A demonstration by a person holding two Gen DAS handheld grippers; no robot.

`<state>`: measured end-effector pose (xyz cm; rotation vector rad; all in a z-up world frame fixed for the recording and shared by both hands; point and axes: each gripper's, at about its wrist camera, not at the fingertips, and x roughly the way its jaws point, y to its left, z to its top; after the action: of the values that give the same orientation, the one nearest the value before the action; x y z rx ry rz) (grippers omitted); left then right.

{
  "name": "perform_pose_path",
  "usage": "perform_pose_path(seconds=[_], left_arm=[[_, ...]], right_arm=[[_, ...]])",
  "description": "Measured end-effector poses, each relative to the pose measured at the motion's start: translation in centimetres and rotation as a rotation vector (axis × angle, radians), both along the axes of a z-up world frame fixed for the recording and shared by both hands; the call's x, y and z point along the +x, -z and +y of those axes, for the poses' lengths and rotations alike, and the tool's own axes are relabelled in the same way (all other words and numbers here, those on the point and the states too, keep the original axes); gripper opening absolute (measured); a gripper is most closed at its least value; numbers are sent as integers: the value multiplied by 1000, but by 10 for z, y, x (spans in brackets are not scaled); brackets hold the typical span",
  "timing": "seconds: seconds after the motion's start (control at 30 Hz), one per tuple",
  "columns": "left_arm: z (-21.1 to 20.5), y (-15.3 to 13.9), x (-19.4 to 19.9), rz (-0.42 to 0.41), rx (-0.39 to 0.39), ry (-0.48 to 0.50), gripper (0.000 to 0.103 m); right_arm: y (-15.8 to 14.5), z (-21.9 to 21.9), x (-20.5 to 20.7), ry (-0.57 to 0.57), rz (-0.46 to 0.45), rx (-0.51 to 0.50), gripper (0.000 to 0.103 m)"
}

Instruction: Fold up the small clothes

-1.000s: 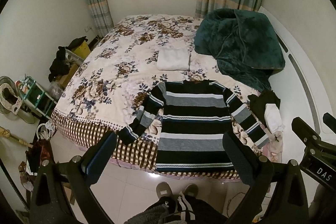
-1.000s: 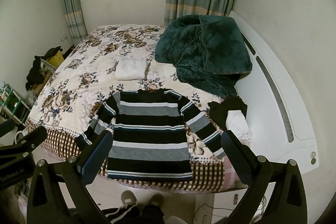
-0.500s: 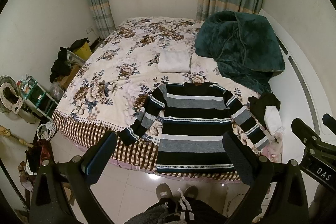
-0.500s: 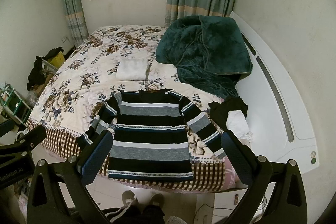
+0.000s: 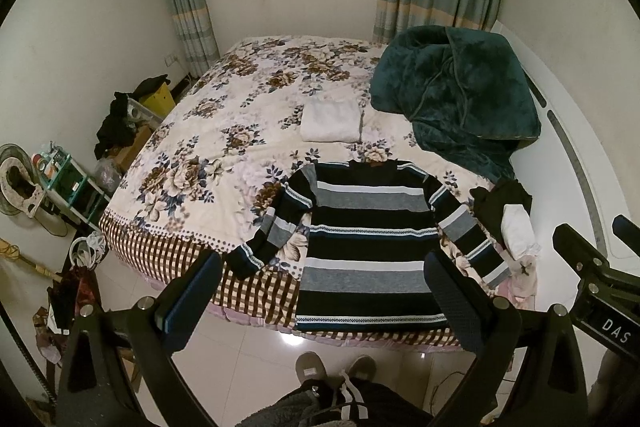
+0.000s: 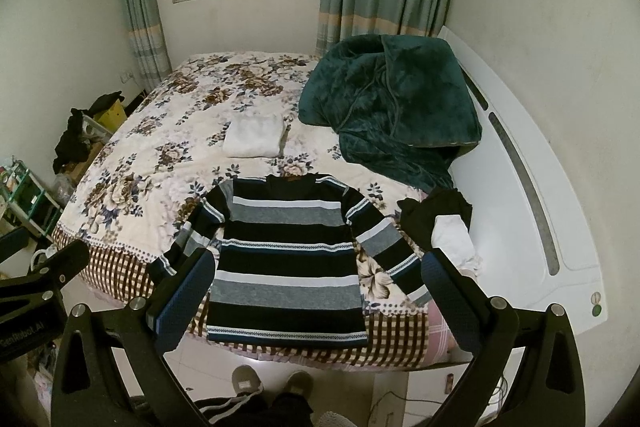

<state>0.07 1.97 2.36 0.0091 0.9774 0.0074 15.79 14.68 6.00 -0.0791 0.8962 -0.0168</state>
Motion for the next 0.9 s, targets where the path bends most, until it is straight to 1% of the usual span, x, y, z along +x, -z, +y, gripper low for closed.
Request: perform_pose_path(seconds=[0.33,0.43,0.53,0.77,0.83,0.9], left_arm=[[-11,-11,7,-12,-3,0,103],[-12,-10,3,-14,-2,0,103],[-14,-11,8,-19,-6,-2,103],[-12,-7,2,-20,-8,0,103],[-14,-5,7,-17,-6,5,103],[-12,4,13,-25,6,3,103]], right_arm=[[0,1,-1,-1,-5,-2,103],[0,0,-2,0,-5,-1,103],[1,0,-3,0,-6,0,103],[3,0,-6,0,-7,1,103],[2,0,-5,2,-3,5,103],[3,-2,2,13,10,12,103]])
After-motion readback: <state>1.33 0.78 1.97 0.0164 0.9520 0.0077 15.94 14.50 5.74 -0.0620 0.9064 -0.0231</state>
